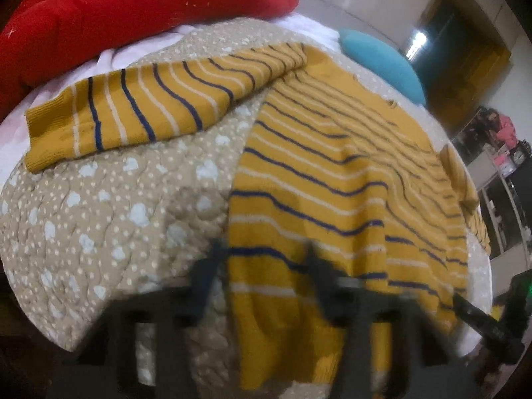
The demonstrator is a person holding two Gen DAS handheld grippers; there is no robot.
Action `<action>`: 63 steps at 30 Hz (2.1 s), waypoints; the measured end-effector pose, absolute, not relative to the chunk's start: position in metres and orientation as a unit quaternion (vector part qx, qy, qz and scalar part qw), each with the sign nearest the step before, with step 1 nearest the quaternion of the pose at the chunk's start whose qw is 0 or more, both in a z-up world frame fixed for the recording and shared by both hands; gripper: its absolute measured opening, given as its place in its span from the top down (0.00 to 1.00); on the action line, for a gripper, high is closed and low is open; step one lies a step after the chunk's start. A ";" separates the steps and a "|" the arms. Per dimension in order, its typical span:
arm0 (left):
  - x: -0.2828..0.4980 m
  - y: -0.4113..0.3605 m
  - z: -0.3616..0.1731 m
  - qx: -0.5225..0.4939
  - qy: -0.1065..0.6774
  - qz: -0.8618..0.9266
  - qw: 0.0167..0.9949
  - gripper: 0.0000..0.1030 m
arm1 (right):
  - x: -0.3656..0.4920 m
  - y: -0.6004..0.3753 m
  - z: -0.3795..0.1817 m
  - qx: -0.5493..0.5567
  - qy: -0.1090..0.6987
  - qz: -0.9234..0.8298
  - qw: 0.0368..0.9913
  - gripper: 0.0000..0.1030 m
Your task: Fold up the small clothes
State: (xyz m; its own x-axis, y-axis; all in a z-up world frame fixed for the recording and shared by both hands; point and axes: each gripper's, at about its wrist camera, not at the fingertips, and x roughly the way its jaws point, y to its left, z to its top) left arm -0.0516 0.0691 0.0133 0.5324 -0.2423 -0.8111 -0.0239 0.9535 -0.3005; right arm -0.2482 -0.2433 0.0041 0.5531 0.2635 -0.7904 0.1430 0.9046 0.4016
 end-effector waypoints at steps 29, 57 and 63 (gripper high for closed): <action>-0.115 0.048 0.087 -0.084 0.392 -0.117 0.909 0.14 | -0.239 -0.422 0.042 0.321 0.372 -0.168 0.854 0.69; -0.071 -0.002 0.059 -0.103 0.462 -0.145 0.869 0.12 | -0.193 -0.606 0.112 0.306 0.290 -0.376 0.825 0.95; -0.072 0.017 0.057 -0.121 0.456 -0.136 0.871 0.12 | -0.142 -0.541 0.117 0.295 0.310 -0.294 0.855 0.94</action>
State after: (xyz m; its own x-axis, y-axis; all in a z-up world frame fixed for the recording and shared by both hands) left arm -0.0724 0.0171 0.0568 0.5466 -0.3479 -0.7617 0.1266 0.9335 -0.3354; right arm -0.1420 -0.5405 0.1170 0.6350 -0.3202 -0.7030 0.6855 0.6530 0.3218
